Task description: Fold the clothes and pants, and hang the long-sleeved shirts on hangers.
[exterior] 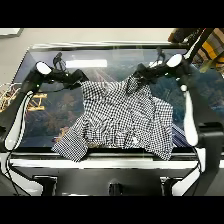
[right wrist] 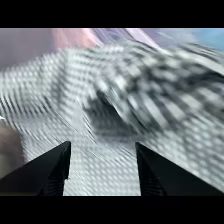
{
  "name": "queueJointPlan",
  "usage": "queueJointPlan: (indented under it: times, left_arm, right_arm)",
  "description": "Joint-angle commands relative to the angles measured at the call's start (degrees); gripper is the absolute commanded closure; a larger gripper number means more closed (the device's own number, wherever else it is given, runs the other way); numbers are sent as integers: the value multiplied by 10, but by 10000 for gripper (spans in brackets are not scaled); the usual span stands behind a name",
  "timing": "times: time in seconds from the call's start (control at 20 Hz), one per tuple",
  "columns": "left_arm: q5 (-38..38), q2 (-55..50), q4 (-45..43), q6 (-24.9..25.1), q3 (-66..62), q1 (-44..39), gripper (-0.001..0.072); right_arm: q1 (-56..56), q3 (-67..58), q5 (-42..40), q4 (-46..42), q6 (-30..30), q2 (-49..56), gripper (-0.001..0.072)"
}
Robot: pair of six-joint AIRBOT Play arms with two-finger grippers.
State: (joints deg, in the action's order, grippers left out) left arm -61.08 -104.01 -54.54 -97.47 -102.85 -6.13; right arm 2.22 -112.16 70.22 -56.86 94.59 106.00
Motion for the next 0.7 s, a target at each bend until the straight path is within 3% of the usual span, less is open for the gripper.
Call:
queueJointPlan:
  times: [0.0, 0.1, 0.25, 0.45, 0.65]
  left_arm:
    - [-92, 38, -50, -8, -15, 26, 94]
    - [-135, 87, -134, -20, -3, 28, 92]
    - [-138, 175, -176, -31, 87, 9, 93]
    - [-106, 252, -178, -62, 221, -59, 93]
    - [-98, 263, -181, -72, 256, -133, 93]
  right_arm:
    - [-54, 9, 150, -156, -49, -95, 227]
    - [-101, 74, 155, -148, -54, -176, 230]
    - [-118, 265, 142, -146, -70, -308, 230]
    - [-12, 525, 83, -226, -66, -447, 230]
    - [97, 670, 9, -255, -33, -492, 230]
